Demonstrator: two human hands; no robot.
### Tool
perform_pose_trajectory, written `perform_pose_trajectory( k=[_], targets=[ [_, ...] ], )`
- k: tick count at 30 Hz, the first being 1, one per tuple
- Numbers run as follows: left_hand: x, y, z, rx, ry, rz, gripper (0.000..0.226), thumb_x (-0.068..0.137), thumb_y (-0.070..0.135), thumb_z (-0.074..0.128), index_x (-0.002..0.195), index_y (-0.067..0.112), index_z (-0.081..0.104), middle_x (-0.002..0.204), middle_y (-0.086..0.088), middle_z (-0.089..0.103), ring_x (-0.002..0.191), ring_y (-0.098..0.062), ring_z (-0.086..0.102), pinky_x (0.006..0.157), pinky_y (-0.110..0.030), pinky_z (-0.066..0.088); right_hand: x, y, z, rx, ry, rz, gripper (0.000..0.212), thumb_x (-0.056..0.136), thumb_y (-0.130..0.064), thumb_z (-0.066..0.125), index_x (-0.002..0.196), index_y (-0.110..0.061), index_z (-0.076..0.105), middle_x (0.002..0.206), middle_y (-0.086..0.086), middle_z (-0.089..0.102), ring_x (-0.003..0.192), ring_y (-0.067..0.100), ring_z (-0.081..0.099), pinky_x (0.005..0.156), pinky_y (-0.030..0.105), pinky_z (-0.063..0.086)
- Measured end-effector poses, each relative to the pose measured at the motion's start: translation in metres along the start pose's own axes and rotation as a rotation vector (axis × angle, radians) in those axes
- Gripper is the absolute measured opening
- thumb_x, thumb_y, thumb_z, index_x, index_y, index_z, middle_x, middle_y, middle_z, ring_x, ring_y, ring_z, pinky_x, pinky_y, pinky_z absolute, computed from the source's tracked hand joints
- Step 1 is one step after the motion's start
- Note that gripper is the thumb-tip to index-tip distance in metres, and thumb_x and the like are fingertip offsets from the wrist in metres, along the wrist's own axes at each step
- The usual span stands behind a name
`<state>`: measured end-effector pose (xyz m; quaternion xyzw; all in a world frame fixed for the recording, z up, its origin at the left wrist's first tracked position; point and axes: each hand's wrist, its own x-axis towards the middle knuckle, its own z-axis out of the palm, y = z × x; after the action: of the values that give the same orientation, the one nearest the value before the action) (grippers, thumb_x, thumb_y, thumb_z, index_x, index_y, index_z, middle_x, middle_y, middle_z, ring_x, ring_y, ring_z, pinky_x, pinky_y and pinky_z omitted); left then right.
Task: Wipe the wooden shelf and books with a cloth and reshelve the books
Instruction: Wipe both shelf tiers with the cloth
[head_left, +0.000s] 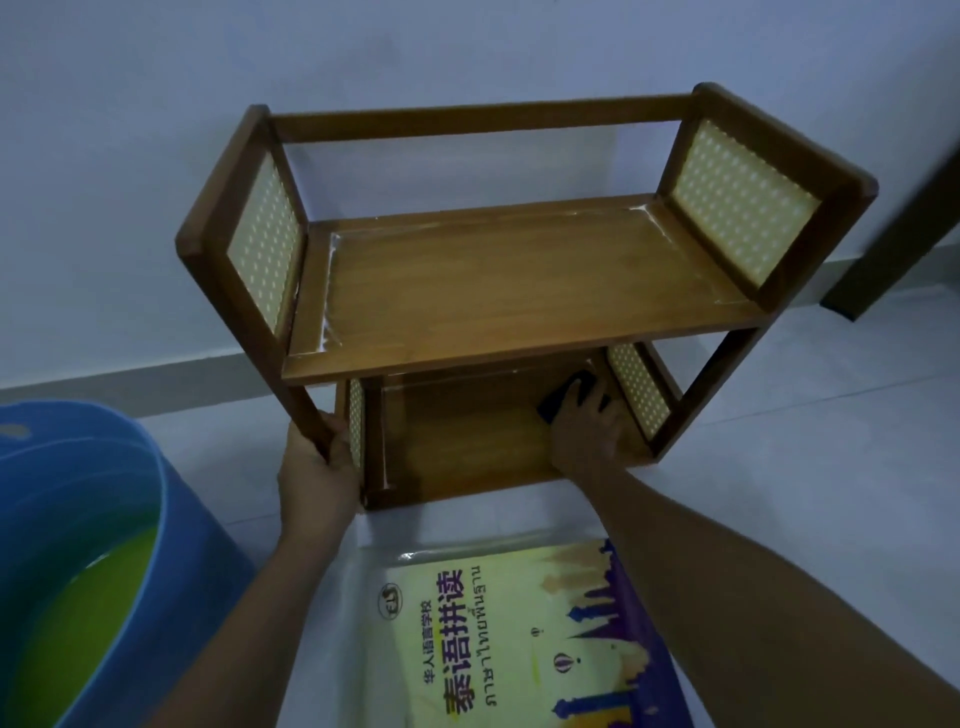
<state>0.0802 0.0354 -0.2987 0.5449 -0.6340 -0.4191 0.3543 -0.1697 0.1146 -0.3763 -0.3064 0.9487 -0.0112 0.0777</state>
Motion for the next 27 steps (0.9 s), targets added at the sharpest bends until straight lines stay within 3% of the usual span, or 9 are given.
perform_pose_trajectory(
  k=[4, 9, 11, 14, 16, 19, 21, 24, 27],
  targets=[
    [0.002, -0.004, -0.001, -0.002, -0.017, 0.017, 0.008, 0.099, 0.014, 0.044, 0.105, 0.014, 0.05, 0.089, 0.002, 0.059, 0.083, -0.01, 0.058, 0.063, -0.027, 0.046, 0.013, -0.07, -0.007, 0.084, -0.206, -0.155, 0.067, 0.097, -0.035, 0.04, 0.152, -0.015, 0.006, 0.158, 0.015, 0.006, 0.138, 0.045, 0.017, 0.106, 0.054, 0.031],
    [-0.001, -0.006, 0.007, 0.01, 0.061, 0.052, 0.014, 0.099, 0.013, 0.043, 0.111, 0.01, 0.049, 0.088, 0.0, 0.058, 0.08, -0.014, 0.058, 0.066, -0.03, 0.048, -0.077, -0.161, 0.011, 0.151, -0.287, -0.603, 0.065, 0.086, -0.038, 0.061, 0.143, -0.028, 0.03, 0.152, 0.006, 0.02, 0.131, 0.042, 0.022, 0.105, 0.053, 0.027],
    [-0.003, -0.006, 0.007, 0.022, 0.098, 0.059, 0.014, 0.097, 0.009, 0.044, 0.11, 0.009, 0.049, 0.09, -0.003, 0.058, 0.083, -0.02, 0.057, 0.073, -0.035, 0.049, -0.103, -0.156, 0.018, 0.228, -0.264, -0.61, 0.059, 0.09, -0.038, 0.056, 0.143, -0.032, 0.031, 0.152, 0.003, 0.022, 0.13, 0.04, 0.022, 0.106, 0.051, 0.025],
    [-0.008, -0.005, 0.007, 0.027, 0.098, 0.051, 0.012, 0.097, 0.007, 0.044, 0.107, 0.011, 0.049, 0.086, -0.001, 0.057, 0.078, -0.016, 0.057, 0.071, -0.034, 0.046, -0.101, -0.095, 0.019, 0.121, -0.157, -0.71, 0.051, 0.093, -0.027, 0.053, 0.141, -0.039, 0.038, 0.156, -0.001, 0.025, 0.133, 0.035, 0.026, 0.107, 0.047, 0.028],
    [-0.011, -0.003, 0.004, 0.033, 0.092, 0.037, 0.01, 0.097, 0.008, 0.044, 0.104, 0.014, 0.048, 0.084, 0.0, 0.057, 0.075, -0.013, 0.056, 0.07, -0.034, 0.046, -0.079, -0.039, 0.012, 0.03, -0.093, -0.633, 0.058, 0.091, -0.019, 0.055, 0.142, -0.038, 0.035, 0.156, 0.002, 0.026, 0.131, 0.034, 0.031, 0.106, 0.045, 0.032],
    [-0.011, 0.0, 0.002, 0.028, 0.074, 0.025, 0.008, 0.098, 0.01, 0.044, 0.103, 0.016, 0.048, 0.082, 0.002, 0.057, 0.076, -0.017, 0.058, 0.07, -0.037, 0.051, -0.043, 0.046, -0.006, -0.05, -0.009, -0.296, 0.058, 0.095, -0.02, 0.049, 0.147, -0.033, 0.028, 0.154, 0.009, 0.029, 0.125, 0.038, 0.037, 0.101, 0.043, 0.039],
    [-0.011, 0.001, 0.002, 0.024, 0.063, 0.029, 0.009, 0.099, 0.011, 0.043, 0.105, 0.014, 0.048, 0.082, 0.003, 0.058, 0.075, -0.014, 0.059, 0.069, -0.038, 0.052, -0.03, 0.064, -0.011, -0.045, 0.01, -0.096, 0.057, 0.095, -0.019, 0.044, 0.148, -0.028, 0.025, 0.151, 0.014, 0.028, 0.123, 0.041, 0.038, 0.1, 0.047, 0.04],
    [-0.013, 0.001, 0.003, 0.019, 0.056, 0.031, 0.01, 0.1, 0.013, 0.042, 0.108, 0.012, 0.048, 0.081, 0.003, 0.057, 0.075, -0.014, 0.06, 0.065, -0.036, 0.052, -0.029, 0.025, -0.014, -0.014, -0.017, 0.053, 0.056, 0.093, -0.023, 0.046, 0.145, -0.019, 0.026, 0.148, 0.018, 0.026, 0.124, 0.043, 0.035, 0.1, 0.048, 0.04],
    [-0.013, 0.002, 0.005, 0.027, 0.056, 0.029, 0.013, 0.1, 0.013, 0.041, 0.111, 0.011, 0.048, 0.084, 0.003, 0.058, 0.077, -0.012, 0.059, 0.066, -0.033, 0.049, -0.056, -0.056, -0.007, 0.035, -0.119, -0.162, 0.057, 0.09, -0.025, 0.052, 0.142, -0.019, 0.03, 0.147, 0.018, 0.027, 0.126, 0.043, 0.031, 0.102, 0.049, 0.035]
  ],
)
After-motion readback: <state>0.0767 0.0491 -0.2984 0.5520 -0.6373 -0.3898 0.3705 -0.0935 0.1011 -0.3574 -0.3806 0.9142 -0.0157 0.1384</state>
